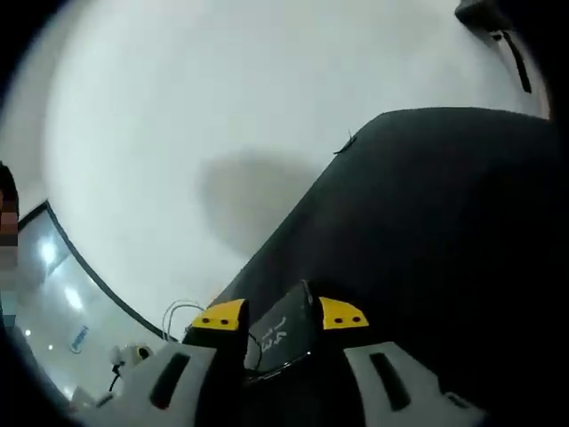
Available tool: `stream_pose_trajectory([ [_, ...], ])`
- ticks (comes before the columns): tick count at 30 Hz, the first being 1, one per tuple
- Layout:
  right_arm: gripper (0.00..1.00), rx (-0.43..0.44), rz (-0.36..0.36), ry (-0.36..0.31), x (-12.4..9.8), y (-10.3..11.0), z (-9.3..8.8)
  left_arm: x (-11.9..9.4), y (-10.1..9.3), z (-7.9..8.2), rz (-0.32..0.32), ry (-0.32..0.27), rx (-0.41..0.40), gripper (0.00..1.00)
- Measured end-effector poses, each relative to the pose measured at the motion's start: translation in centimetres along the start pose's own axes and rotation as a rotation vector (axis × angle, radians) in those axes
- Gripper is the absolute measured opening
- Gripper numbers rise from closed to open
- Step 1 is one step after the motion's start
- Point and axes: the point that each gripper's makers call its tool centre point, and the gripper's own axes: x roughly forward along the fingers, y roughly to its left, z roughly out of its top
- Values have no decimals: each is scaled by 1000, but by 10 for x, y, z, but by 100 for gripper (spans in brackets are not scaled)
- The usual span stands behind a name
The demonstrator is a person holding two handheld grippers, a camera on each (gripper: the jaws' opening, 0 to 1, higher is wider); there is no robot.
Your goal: Connect the charging cable to the phone, plug the charger into the socket, and turn on the power strip switch to charge the phone.
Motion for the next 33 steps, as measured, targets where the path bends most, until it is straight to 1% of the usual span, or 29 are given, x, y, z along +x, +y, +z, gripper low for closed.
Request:
stream_pose_trajectory([
  [1, 28, -1, -1, 6, 0, 2, -2, 3, 1, -1, 1, 15, 13, 0],
  [2, 28, -8, -3, 3, -1, 3, -3, 4, 2, -2, 5, 12, -10, 0],
  [3, 29, -8, -2, 3, 0, 2, -1, 4, 0, 1, 0, -13, -41, 0],
  [4, 28, 0, 0, 2, -1, 3, -1, 4, 0, -2, 9, 3, -20, 0],
  [6, 29, 8, 3, 1, -1, 1, 1, 6, 3, -2, 34, 6, -21, 0],
  [7, 29, 15, 3, 0, 0, -1, 3, 6, 5, -2, 39, 5, -33, 0],
  [9, 27, -3, -7, 0, 0, -2, 3, 5, 5, -3, 44, 6, -6, 0],
  [10, 27, -1, -5, 0, 1, -3, 4, 3, 12, -3, 70, 4, 2, 0],
  [11, 27, 20, 0, -1, 0, -4, 5, 2, 11, -4, 64, 6, -1, 0],
  [12, 26, 18, -2, 1, 0, -4, 4, 0, 12, -5, 71, 0, -4, 0],
  [14, 25, 13, -3, 6, 1, -5, 4, 0, 15, -4, 104, -7, 9, 0],
  [15, 24, 44, 9, 25, 1, -4, 1, -2, 19, -4, 136, -10, -6, 0],
  [16, 23, 42, 8, 45, 2, -4, -2, -5, 24, 0, 172, -41, -36, 0],
  [17, 21, -15, -5, 72, 3, -4, -8, -11, 27, 2, 190, -96, -71, 0],
  [18, 20, -34, -11, 72, 4, -3, -9, -14, 29, 4, 194, -113, -122, 0],
  [19, 20, -90, -12, 80, 6, 1, -12, -19, 32, -1, 204, -101, -190, 0],
  [20, 20, -113, -16, 77, 7, 2, -13, -21, 30, -3, 192, -102, -191, 1],
  [22, 20, -68, -5, 73, 6, 2, -12, -25, 30, -5, 200, -105, -185, 1],
  [23, 21, -42, 1, 70, 6, 2, -11, -26, 31, -6, 206, -110, -204, 1],
  [24, 21, -34, 4, 69, 5, 2, -10, -29, 33, -4, 224, -120, -252, 1],
  [25, 21, -35, 2, 69, 6, 3, -11, -32, 34, -1, 220, -144, -280, 3],
  [26, 22, -43, 5, 71, 6, 4, -12, -35, 31, 2, 185, -181, -338, 5],
  [27, 22, -41, 6, 70, 6, 4, -12, -37, 28, 3, 165, -187, -388, 8],
  [28, 22, -36, 8, 70, 6, 4, -11, -41, 26, 0, 147, -188, -416, 10],
  [29, 23, -34, 10, 70, 6, 4, -11, -42, 27, -3, 154, -177, -404, 10],
  [30, 23, -26, 12, 69, 6, 4, -11, -40, 16, -10, 153, -157, -395, 10],
  [31, 23, -27, 12, 69, 6, 4, -11, -39, 13, -12, 151, -147, -374, 10],
  [32, 22, -31, 11, 69, 6, 4, -11, -38, 14, -13, 163, -137, -346, 10],
  [33, 22, -30, 10, 69, 6, 4, -11, -37, 13, -12, 162, -141, -351, 10],
])
